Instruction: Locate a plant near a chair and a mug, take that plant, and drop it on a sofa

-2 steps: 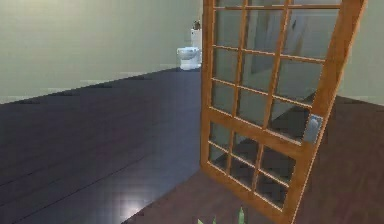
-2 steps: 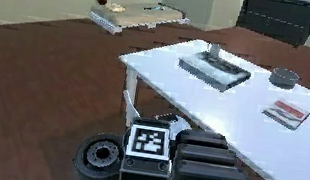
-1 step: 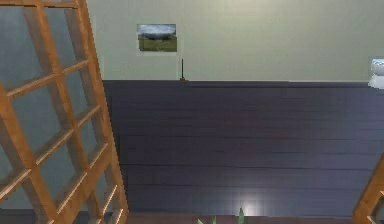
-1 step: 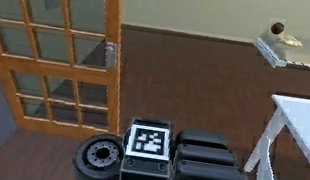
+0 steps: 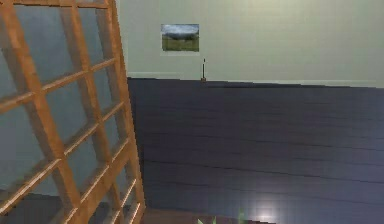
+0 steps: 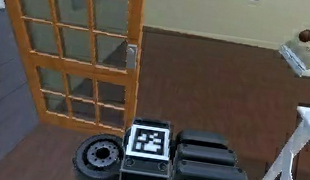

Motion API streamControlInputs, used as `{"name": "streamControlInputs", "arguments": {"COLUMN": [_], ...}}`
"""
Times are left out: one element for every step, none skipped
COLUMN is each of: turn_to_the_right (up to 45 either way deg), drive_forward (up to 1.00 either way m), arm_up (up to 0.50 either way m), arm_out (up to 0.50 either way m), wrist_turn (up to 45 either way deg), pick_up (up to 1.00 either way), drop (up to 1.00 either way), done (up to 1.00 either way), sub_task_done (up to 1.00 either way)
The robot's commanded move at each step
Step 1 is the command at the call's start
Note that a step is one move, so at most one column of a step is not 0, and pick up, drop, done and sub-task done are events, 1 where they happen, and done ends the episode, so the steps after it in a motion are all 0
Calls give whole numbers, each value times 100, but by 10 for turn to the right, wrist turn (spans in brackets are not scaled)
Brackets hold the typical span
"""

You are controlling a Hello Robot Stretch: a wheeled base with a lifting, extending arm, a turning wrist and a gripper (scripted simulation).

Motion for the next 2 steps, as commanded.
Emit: {"name": "streamControlInputs", "arguments": {"turn_to_the_right": [0, -60], "drive_forward": [100, 0], "arm_up": [0, 0], "arm_out": [0, 0], "wrist_turn": [0, 0], "pick_up": [0, 0], "drop": [0, 0], "done": [0, 0], "sub_task_done": [0, 0]}}
